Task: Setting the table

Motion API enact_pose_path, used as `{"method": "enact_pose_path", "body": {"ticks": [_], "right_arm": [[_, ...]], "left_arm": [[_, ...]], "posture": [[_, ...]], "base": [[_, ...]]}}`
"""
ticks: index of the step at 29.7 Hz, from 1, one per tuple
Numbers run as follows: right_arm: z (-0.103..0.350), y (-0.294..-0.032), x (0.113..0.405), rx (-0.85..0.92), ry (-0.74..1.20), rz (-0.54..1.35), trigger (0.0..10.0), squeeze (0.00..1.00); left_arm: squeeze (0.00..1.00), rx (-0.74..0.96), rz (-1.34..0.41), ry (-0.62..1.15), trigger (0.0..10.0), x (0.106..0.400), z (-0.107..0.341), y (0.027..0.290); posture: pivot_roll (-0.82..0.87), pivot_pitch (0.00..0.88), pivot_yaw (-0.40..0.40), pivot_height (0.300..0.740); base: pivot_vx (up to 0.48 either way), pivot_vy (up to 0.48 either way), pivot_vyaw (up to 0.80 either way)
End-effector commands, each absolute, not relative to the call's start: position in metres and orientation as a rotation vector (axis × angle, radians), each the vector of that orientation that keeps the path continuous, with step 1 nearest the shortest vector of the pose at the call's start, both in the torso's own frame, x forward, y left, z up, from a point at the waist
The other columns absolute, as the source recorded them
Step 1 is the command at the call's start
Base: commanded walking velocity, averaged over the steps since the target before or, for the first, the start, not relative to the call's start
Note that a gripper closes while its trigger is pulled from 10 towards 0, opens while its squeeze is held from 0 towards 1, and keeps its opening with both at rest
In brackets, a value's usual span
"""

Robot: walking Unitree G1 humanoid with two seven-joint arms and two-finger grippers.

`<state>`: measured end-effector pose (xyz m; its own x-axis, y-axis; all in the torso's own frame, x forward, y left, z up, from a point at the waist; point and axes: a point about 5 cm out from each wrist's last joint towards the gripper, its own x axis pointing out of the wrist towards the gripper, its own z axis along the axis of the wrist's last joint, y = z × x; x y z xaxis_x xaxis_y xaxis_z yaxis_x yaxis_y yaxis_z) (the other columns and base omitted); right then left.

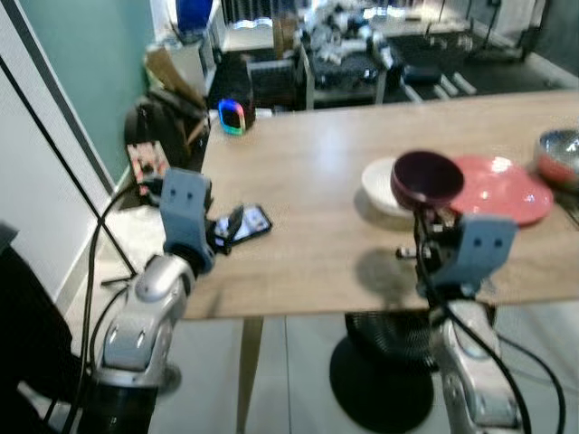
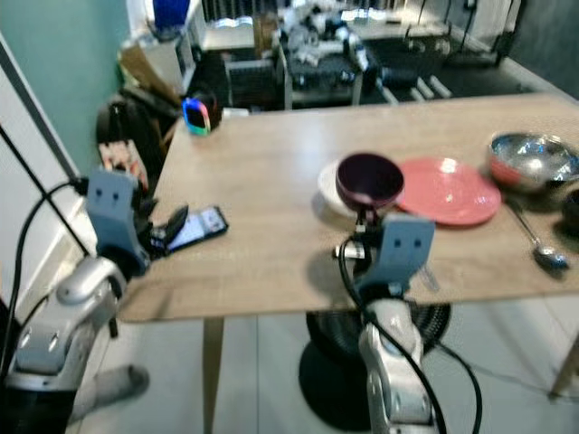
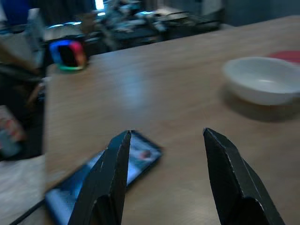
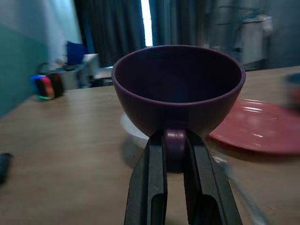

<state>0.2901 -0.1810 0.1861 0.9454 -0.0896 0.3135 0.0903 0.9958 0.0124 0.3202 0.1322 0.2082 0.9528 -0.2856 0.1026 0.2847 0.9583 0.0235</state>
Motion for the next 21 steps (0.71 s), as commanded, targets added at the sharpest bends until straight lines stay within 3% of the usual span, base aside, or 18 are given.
{"method": "enact_pose_path", "body": {"ticks": [1,21], "right_arm": [[0.1839,-0.1795,0.2890,0.001,-0.312,-0.095,10.0,0.00],[0.1828,-0.1798,0.2876,0.000,-0.309,-0.105,10.0,0.00]], "left_arm": [[0.00,0.016,-0.273,-0.091,10.0,0.3205,0.2043,0.1370],[0.00,0.014,-0.282,-0.097,10.0,0.3216,0.2052,0.1349]], "posture": [[-0.04,0.000,0.120,0.740],[-0.05,0.000,0.127,0.740]], "base": [[-0.379,0.000,0.00],[-0.364,0.000,0.00]]}}
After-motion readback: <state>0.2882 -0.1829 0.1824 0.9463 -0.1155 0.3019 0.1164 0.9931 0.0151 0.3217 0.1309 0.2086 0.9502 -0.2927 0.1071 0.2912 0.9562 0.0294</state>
